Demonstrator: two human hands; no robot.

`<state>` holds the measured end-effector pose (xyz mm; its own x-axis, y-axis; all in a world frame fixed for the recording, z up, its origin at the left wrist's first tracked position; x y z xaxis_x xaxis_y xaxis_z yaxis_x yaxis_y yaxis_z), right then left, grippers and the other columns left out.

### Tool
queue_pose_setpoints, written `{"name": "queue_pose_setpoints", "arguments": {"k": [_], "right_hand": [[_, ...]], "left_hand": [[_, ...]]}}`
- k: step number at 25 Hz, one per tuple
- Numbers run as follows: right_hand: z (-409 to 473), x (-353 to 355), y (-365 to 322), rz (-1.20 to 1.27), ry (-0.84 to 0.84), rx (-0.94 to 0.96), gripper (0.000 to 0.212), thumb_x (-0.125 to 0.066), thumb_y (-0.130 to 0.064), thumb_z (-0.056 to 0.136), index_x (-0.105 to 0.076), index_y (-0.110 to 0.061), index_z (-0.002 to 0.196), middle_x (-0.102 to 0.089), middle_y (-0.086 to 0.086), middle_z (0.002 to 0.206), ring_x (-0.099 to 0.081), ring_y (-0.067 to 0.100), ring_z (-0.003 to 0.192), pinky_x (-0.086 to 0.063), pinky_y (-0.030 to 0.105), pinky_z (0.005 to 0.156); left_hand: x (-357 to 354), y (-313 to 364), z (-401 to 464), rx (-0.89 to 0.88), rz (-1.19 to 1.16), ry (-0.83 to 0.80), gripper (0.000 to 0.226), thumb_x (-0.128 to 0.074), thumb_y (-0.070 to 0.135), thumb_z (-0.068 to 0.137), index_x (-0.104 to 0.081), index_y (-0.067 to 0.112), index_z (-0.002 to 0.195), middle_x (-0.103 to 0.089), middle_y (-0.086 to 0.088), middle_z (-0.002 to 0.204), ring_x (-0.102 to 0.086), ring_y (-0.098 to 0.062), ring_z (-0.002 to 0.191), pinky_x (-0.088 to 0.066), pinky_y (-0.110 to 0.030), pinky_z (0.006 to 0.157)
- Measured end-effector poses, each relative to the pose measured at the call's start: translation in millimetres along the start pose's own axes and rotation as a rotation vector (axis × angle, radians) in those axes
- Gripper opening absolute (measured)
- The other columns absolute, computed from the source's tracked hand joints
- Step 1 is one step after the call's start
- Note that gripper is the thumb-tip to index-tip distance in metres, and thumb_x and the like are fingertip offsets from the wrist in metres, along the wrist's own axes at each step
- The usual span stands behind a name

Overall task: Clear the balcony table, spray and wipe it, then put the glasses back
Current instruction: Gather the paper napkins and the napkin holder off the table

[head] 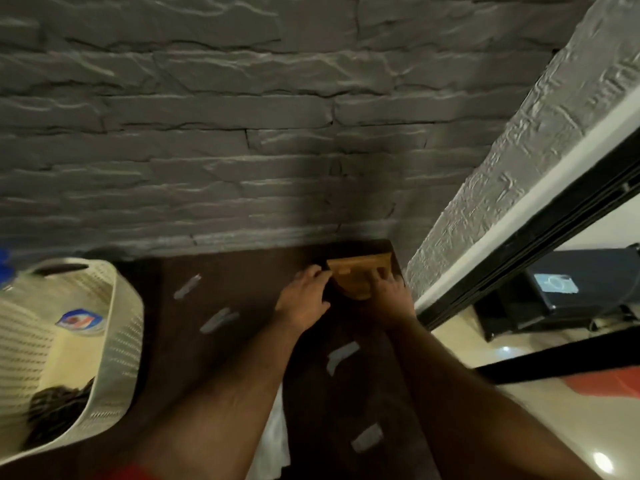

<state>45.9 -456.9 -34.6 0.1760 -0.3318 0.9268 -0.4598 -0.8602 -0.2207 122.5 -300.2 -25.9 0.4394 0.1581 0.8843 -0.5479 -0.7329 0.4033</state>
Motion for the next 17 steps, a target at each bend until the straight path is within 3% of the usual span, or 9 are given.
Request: {"name": "queue_pose_setpoints", "arguments": {"k": [4, 7, 10, 13, 17], "right_hand": [[34.0, -6.3, 10.3, -0.104, -0.047, 0.045, 0.078, -0.061, -0.035, 0.088, -0.018, -0.030, 0.152, -0.005, 0.010, 0.164, -0.005, 0.037, 0.149, -0.028, 0.056, 0.110], [44.3, -15.1, 12.1, -0.090, -0.058, 0.063, 0.074, -0.056, -0.028, 0.092, -0.013, -0.031, 0.153, 0.003, 0.009, 0.165, 0.006, 0.036, 0.150, -0.022, 0.057, 0.113], [46.8, -19.6, 11.4, -0.068, 0.025, 0.065, 0.068, -0.058, -0.033, 0.092, -0.024, -0.030, 0.150, -0.007, 0.008, 0.164, -0.001, 0.037, 0.150, -0.026, 0.055, 0.112], [41.6, -14.9, 5.4, -0.056, 0.118, 0.167, 0.056, -0.058, -0.045, 0.091, -0.040, -0.032, 0.142, -0.030, 0.002, 0.158, -0.021, 0.032, 0.147, -0.039, 0.052, 0.104], [13.9, -21.3, -23.5, 0.001, 0.109, 0.233, 0.033, -0.047, -0.031, 0.098, -0.056, -0.032, 0.129, -0.061, 0.001, 0.130, -0.057, 0.023, 0.117, -0.051, 0.040, 0.091]], "left_hand": [[-15.6, 15.4, 37.6, -0.055, 0.122, -0.059, 0.074, -0.067, 0.023, 0.084, -0.028, 0.027, 0.146, -0.018, 0.000, 0.155, -0.024, -0.027, 0.138, -0.035, -0.041, 0.108], [-23.3, 20.0, 51.6, -0.049, 0.206, -0.028, 0.070, -0.066, 0.020, 0.084, -0.032, 0.028, 0.145, -0.017, -0.001, 0.155, -0.019, -0.028, 0.139, -0.035, -0.044, 0.107], [-23.9, 21.2, 57.8, -0.037, 0.247, 0.057, 0.055, -0.062, 0.023, 0.086, -0.043, 0.028, 0.137, -0.028, -0.002, 0.150, -0.029, -0.028, 0.131, -0.040, -0.042, 0.100], [-16.4, 18.2, 55.7, -0.045, 0.189, 0.108, 0.042, -0.054, 0.026, 0.092, -0.048, 0.030, 0.134, -0.041, 0.000, 0.143, -0.037, -0.027, 0.127, -0.041, -0.041, 0.099], [-7.4, -8.9, 18.0, -0.031, 0.083, 0.083, 0.026, -0.045, 0.027, 0.095, -0.060, 0.031, 0.116, -0.058, 0.004, 0.118, -0.055, -0.021, 0.109, -0.047, -0.035, 0.087]]}}
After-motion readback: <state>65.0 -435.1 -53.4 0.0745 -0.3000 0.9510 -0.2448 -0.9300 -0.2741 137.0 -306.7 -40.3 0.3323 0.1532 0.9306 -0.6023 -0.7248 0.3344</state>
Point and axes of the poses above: each hand's wrist, its own z-axis towards the middle knuckle, its own x-axis out of the back of the hand, y = z × x, the point moved 5 cm from there along z, towards the middle knuckle
